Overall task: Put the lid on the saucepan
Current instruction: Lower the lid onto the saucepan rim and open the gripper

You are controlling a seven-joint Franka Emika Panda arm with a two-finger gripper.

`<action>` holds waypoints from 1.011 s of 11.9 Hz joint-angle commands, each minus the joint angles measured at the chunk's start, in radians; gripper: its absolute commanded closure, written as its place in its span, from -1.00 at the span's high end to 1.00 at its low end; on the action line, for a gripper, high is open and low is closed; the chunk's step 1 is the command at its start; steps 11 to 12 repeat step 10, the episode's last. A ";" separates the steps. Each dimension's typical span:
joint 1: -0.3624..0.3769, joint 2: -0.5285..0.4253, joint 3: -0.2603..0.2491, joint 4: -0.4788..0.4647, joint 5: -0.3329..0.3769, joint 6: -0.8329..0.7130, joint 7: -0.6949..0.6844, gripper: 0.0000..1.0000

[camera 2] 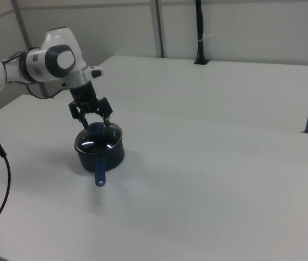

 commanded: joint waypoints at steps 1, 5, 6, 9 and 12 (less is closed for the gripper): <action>-0.047 -0.168 0.045 -0.052 -0.007 -0.035 0.025 1.00; -0.285 -0.445 0.185 -0.222 -0.031 -0.135 0.038 1.00; -0.309 -0.498 0.199 -0.272 -0.080 -0.135 0.041 1.00; -0.365 -0.533 0.210 -0.313 -0.120 -0.133 0.044 1.00; -0.377 -0.533 0.210 -0.310 -0.119 -0.136 0.045 1.00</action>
